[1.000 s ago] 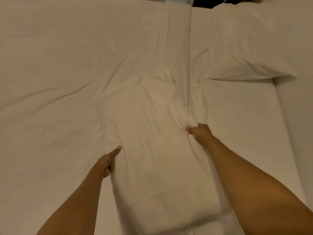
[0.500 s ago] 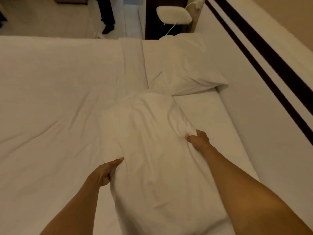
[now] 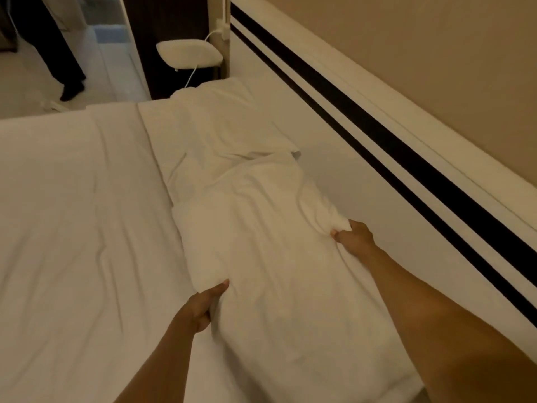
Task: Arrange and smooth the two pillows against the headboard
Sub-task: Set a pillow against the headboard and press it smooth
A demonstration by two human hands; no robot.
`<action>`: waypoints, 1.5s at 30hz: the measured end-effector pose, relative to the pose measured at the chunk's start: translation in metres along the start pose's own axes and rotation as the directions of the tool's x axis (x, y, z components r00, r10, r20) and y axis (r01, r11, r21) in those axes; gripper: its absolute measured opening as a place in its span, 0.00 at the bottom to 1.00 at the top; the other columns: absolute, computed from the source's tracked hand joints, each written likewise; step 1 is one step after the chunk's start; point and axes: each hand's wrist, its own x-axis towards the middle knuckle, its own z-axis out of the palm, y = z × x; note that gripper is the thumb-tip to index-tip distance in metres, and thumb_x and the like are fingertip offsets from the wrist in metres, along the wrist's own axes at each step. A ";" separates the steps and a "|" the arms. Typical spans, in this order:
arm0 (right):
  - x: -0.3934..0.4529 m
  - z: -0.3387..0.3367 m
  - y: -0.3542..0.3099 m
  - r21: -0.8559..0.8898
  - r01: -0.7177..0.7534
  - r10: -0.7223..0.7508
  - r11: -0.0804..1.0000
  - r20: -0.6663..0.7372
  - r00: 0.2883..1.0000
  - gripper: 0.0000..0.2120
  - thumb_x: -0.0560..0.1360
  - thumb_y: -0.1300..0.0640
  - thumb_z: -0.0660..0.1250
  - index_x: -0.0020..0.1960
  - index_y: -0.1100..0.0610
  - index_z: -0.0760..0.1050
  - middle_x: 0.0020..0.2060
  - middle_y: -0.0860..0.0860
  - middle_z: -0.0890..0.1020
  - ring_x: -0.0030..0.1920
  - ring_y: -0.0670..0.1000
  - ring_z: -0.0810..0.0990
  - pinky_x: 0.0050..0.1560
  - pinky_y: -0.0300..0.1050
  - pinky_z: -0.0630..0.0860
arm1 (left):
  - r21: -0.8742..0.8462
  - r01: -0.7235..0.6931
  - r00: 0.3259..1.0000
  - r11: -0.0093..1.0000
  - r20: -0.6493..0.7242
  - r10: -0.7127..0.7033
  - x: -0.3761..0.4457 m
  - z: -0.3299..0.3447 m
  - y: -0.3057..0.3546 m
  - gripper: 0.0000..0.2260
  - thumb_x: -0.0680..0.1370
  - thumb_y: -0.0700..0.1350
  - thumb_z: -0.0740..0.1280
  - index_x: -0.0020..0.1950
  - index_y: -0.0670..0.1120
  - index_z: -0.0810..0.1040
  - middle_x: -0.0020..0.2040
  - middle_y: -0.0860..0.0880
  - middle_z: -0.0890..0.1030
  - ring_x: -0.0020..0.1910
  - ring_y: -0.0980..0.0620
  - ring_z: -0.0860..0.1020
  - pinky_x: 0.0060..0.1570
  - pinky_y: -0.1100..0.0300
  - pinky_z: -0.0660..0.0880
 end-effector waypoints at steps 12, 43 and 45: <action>0.127 -0.025 0.079 -0.020 -0.057 0.056 0.998 -0.052 0.997 0.25 0.73 0.51 0.70 0.68 0.58 0.73 0.63 0.58 0.78 0.62 0.61 0.76 0.63 0.50 0.73 | 0.013 0.014 1.000 1.000 0.010 -0.014 0.121 0.089 -0.011 0.29 0.71 0.48 0.75 0.67 0.35 0.73 0.62 0.42 0.80 0.60 0.42 0.78 0.64 0.49 0.73; 0.095 0.071 0.142 -0.246 0.004 -0.111 0.969 -0.421 0.900 0.26 0.82 0.49 0.53 0.77 0.55 0.57 0.78 0.57 0.57 0.78 0.56 0.54 0.76 0.53 0.52 | 0.883 -0.464 0.678 -0.071 0.405 0.613 0.173 0.163 0.069 0.33 0.81 0.55 0.60 0.80 0.41 0.53 0.80 0.44 0.53 0.80 0.47 0.53 0.77 0.55 0.51; 0.099 0.082 0.144 -0.260 -0.005 -0.116 0.966 -0.448 0.887 0.26 0.82 0.50 0.51 0.78 0.55 0.55 0.79 0.55 0.54 0.79 0.56 0.51 0.76 0.54 0.49 | 0.855 -0.465 0.648 -0.229 0.505 0.570 0.189 0.181 0.078 0.30 0.82 0.54 0.57 0.80 0.43 0.52 0.81 0.45 0.51 0.80 0.48 0.51 0.77 0.55 0.50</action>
